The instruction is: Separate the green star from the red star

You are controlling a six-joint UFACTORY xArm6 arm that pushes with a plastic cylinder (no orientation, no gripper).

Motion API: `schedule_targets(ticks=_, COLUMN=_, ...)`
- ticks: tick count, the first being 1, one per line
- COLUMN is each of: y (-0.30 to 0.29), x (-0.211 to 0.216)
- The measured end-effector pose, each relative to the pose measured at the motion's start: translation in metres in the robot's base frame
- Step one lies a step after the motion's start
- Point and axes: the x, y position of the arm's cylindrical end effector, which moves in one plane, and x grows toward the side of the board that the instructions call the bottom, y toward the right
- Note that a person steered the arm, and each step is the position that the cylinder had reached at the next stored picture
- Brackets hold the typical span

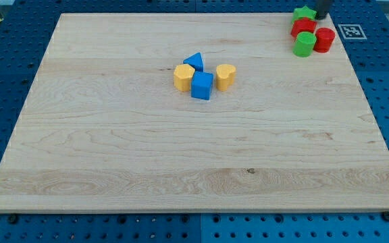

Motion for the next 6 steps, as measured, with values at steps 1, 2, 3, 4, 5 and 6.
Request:
schedule_targets(ticks=1, y=-0.008, x=0.0)
schedule_targets(ticks=2, y=-0.012, x=0.022)
schedule_targets(ticks=3, y=-0.012, x=0.035)
schedule_targets(ticks=4, y=-0.022, x=0.035)
schedule_targets(ticks=5, y=-0.05, x=0.041)
schedule_targets(ticks=6, y=-0.079, x=0.056)
